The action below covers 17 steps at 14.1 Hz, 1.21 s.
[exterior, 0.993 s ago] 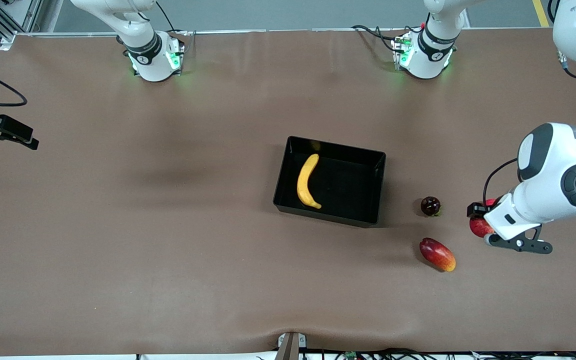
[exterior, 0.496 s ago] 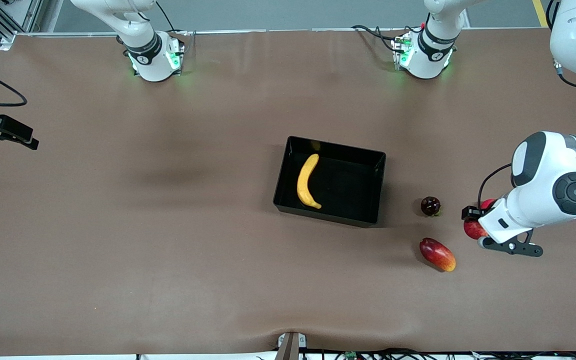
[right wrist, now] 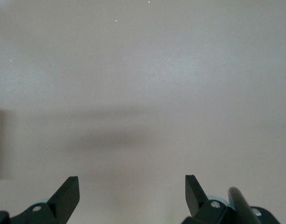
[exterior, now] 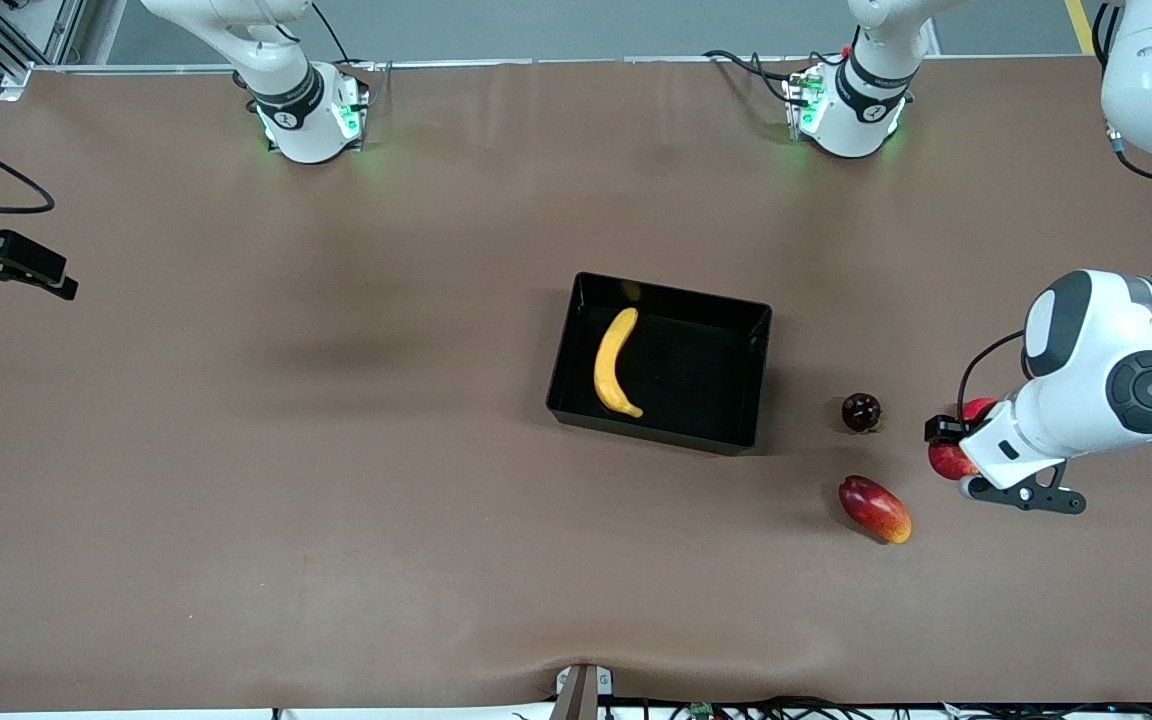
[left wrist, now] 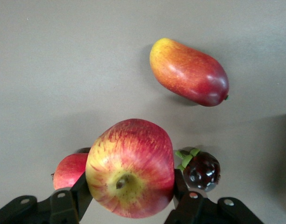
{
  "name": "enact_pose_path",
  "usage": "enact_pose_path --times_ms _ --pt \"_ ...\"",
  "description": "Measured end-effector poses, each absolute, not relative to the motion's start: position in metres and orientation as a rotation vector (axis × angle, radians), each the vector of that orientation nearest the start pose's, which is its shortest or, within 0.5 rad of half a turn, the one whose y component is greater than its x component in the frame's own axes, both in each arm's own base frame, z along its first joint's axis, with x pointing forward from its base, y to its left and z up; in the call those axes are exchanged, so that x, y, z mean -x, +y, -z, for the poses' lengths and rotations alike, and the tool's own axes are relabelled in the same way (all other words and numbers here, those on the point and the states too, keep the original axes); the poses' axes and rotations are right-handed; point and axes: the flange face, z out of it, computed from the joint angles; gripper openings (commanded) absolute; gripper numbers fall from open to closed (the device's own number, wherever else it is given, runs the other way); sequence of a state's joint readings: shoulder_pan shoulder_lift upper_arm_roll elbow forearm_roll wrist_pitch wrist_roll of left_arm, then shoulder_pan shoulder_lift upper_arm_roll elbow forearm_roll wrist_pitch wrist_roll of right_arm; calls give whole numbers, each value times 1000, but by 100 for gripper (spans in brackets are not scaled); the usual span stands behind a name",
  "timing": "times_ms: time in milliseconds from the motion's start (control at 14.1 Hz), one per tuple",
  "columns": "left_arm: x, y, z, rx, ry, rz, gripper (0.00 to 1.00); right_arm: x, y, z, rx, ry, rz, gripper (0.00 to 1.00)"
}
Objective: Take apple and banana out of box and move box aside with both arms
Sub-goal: 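Carry the apple beside the mangosteen and lower it onto the table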
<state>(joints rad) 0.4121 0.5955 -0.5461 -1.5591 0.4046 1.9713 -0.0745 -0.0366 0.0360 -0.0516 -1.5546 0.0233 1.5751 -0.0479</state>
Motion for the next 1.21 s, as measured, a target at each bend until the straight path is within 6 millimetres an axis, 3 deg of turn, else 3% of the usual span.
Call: enact_pose_path --times_ms 354,638,993,1205 --pt "-677 -8 -301 3073 272 -98 0 -564 -47 -612 3118 64 -22 100" --pt "-681 13 -287 3033 292 -22 0 -564 -48 -612 3118 65 -24 100" --pt "-690 13 -248 3042 345 80 0 -565 -48 -609 3118 66 -30 100" --pt "-694 33 -230 3017 337 86 0 -565 -48 -609 3118 68 -32 100"
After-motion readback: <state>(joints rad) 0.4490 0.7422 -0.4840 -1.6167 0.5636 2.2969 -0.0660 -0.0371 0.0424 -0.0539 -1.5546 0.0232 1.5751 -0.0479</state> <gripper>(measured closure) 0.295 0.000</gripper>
